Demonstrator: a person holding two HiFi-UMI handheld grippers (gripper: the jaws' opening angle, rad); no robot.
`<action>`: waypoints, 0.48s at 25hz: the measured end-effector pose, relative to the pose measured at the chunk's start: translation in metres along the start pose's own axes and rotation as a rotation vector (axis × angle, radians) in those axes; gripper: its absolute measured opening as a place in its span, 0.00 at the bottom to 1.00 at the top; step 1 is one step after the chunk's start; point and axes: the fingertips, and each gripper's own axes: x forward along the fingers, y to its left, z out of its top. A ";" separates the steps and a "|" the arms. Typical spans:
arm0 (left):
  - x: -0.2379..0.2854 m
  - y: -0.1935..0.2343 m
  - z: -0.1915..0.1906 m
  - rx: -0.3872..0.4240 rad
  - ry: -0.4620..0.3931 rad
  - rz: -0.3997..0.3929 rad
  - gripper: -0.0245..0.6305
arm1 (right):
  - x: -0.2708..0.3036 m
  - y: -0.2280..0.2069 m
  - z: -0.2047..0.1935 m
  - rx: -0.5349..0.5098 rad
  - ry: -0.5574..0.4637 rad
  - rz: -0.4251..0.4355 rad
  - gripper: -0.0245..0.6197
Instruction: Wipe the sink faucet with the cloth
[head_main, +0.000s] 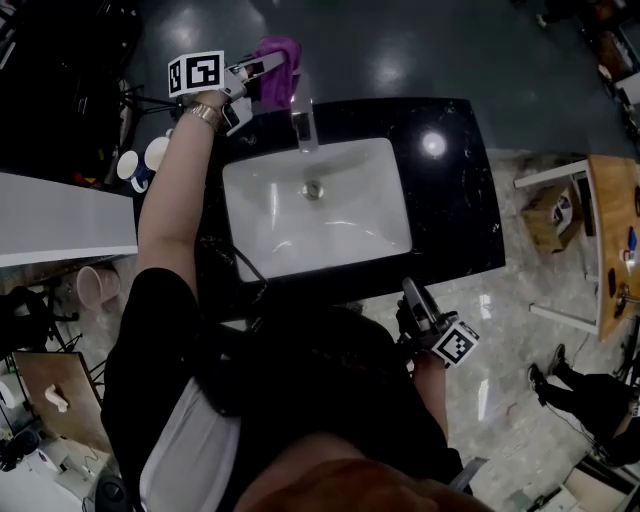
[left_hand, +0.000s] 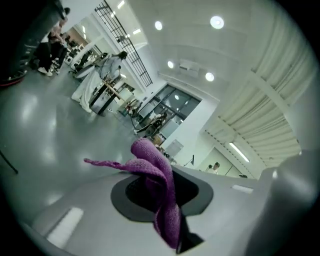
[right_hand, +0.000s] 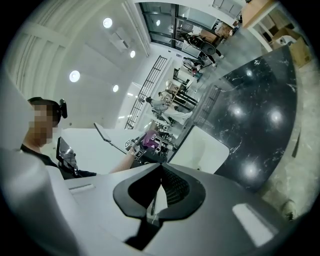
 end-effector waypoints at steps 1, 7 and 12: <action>0.008 0.008 -0.002 -0.006 0.062 0.003 0.15 | -0.001 -0.002 0.000 0.011 -0.004 -0.006 0.05; 0.050 0.041 -0.033 -0.118 0.431 -0.059 0.15 | -0.010 -0.022 0.009 0.051 -0.037 -0.077 0.05; 0.069 0.079 -0.077 -0.182 0.660 -0.055 0.15 | -0.015 -0.037 0.006 0.093 -0.052 -0.125 0.05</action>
